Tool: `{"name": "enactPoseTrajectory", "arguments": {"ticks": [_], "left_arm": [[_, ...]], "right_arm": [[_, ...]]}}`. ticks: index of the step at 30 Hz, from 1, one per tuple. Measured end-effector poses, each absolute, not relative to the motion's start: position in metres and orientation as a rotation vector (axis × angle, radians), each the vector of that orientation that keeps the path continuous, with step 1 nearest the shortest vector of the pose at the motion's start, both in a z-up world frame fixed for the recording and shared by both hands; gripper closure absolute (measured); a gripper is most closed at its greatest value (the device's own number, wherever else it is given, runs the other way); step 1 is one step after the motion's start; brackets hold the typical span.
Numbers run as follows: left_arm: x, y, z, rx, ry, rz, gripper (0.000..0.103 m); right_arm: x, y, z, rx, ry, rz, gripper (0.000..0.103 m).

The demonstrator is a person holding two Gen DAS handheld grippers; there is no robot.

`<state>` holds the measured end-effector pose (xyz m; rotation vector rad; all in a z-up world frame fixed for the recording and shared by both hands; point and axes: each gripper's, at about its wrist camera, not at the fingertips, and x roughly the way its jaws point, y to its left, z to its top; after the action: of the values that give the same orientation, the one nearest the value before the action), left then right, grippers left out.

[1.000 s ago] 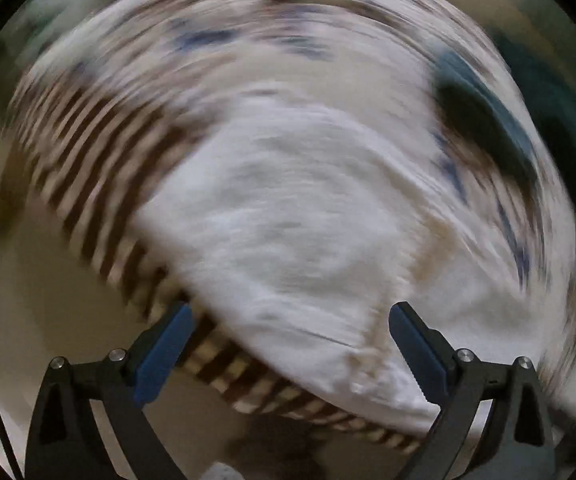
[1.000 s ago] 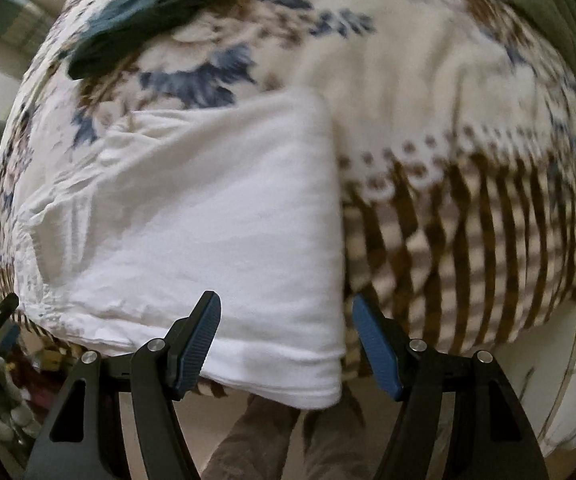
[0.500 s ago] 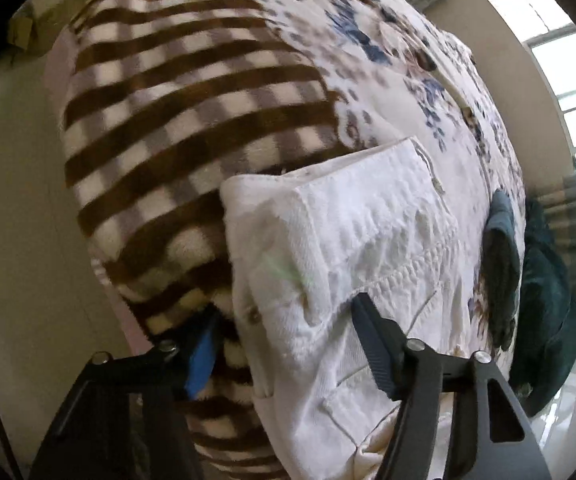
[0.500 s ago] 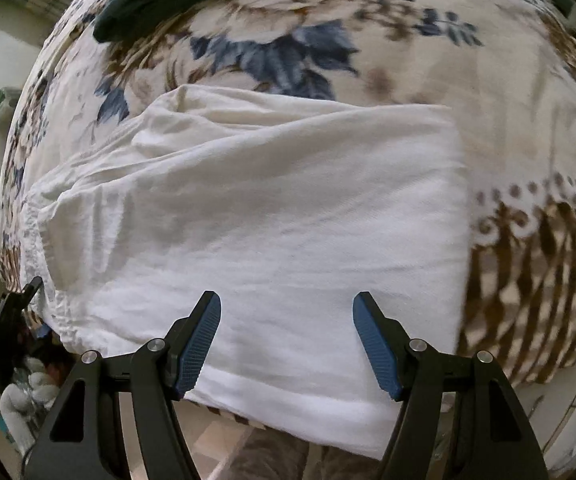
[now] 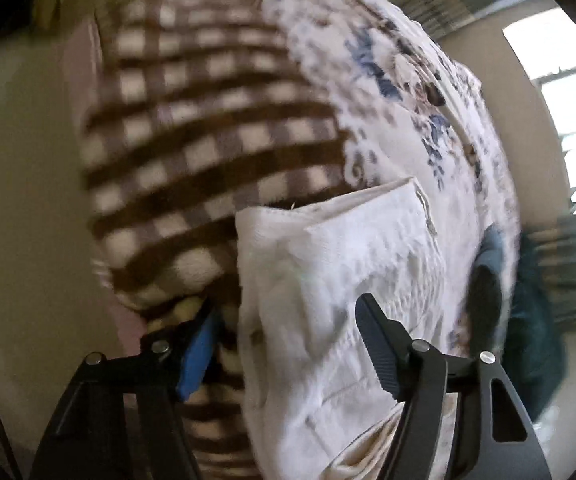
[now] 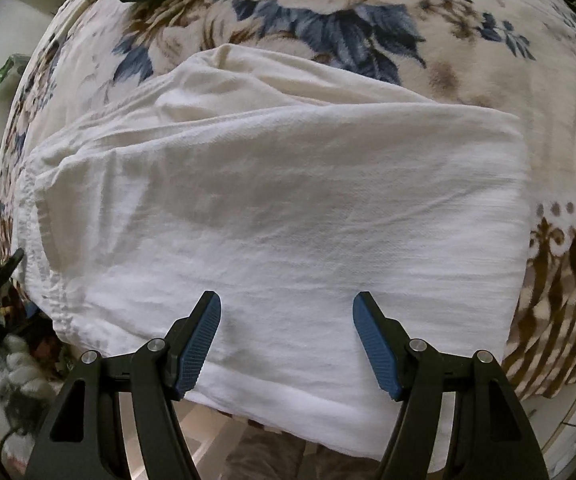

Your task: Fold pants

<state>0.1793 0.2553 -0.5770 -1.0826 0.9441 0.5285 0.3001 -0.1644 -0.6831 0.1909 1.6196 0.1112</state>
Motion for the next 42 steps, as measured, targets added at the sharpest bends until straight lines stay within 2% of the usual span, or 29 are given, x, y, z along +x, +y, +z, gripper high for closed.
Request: {"name": "enactPoseTrajectory", "arguments": {"ticks": [4,5,6,8,10,11,14,18,21,23,24,26,30,32,37,39,42], "left_arm": [[0.181,0.248,-0.546,-0.908,0.918,0.555,0.038],[0.185,0.248,-0.546,-0.891,0.921,0.535,0.042],[0.192,0.248,-0.55,-0.876,0.938,0.521,0.05],[0.205,0.251,-0.564,-0.869,0.962,0.495,0.074],[0.214,0.255,-0.57,-0.852,0.968,0.457,0.086],[0.215,0.256,-0.564,-0.829,0.953,0.442,0.086],[0.222,0.252,-0.545,-0.702,0.919,0.406,0.086],[0.225,0.264,-0.579,-0.749,1.03,0.463,0.082],[0.213,0.27,-0.575,-0.82,1.004,0.49,0.07],[0.2,0.272,-0.565,-0.868,0.964,0.515,0.059],[0.19,0.275,-0.563,-0.929,0.926,0.518,0.057],[0.178,0.278,-0.57,-1.034,0.883,0.497,0.042],[0.172,0.283,-0.619,-1.293,0.888,0.37,0.042],[0.175,0.282,-0.63,-1.333,0.871,0.325,0.042],[0.186,0.273,-0.608,-1.249,0.812,0.268,0.043],[0.189,0.268,-0.598,-1.2,0.798,0.259,0.047],[0.194,0.269,-0.606,-1.209,0.821,0.274,0.046]], "right_arm": [[0.302,-0.163,-0.687,0.196,1.629,0.115,0.032],[0.302,-0.163,-0.688,0.196,1.631,0.115,0.032],[0.302,-0.165,-0.688,0.195,1.632,0.116,0.032],[0.3,-0.166,-0.69,0.192,1.634,0.116,0.032],[0.297,-0.165,-0.69,0.193,1.633,0.117,0.032],[0.297,-0.164,-0.69,0.194,1.634,0.119,0.032],[0.299,-0.165,-0.69,0.211,1.632,0.139,0.032],[0.3,-0.167,-0.69,0.198,1.636,0.155,0.032],[0.302,-0.173,-0.689,0.22,1.64,0.155,0.032],[0.303,-0.18,-0.687,0.241,1.64,0.16,0.032],[0.304,-0.182,-0.687,0.249,1.641,0.161,0.032],[0.305,-0.184,-0.686,0.258,1.642,0.164,0.032],[0.302,-0.189,-0.687,0.255,1.644,0.164,0.032],[0.302,-0.19,-0.685,0.246,1.645,0.166,0.032],[0.297,-0.189,-0.684,0.229,1.643,0.173,0.032],[0.296,-0.184,-0.686,0.215,1.643,0.176,0.032],[0.293,-0.184,-0.686,0.201,1.644,0.175,0.032]]}}
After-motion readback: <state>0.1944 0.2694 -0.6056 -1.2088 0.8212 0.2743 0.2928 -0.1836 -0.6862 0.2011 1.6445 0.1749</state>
